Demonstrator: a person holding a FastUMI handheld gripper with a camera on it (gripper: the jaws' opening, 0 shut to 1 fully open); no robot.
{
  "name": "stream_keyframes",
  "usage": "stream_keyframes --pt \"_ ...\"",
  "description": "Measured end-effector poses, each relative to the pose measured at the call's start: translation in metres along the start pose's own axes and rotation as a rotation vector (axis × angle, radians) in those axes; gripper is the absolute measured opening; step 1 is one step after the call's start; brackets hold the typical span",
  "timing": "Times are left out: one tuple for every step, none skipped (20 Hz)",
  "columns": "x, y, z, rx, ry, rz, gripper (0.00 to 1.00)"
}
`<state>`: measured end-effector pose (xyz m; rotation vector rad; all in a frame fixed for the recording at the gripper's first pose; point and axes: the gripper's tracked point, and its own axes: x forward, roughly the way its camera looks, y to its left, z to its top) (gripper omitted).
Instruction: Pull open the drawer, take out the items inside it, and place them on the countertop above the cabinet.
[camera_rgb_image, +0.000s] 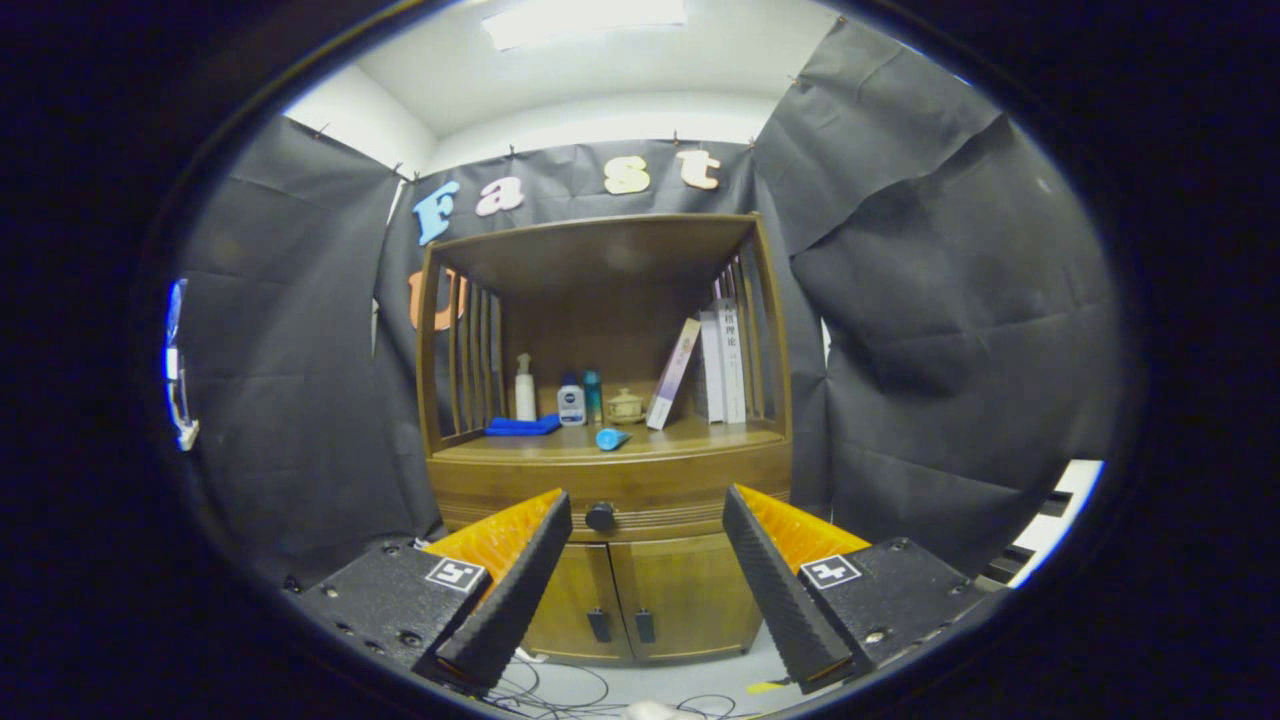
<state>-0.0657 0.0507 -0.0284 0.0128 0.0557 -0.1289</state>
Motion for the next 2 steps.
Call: stream_keyframes --pt "0.0007 0.0012 -0.0002 0.002 0.001 0.010 1.00" --pt "0.0001 0.0033 -0.0009 0.005 0.004 0.019 1.00"
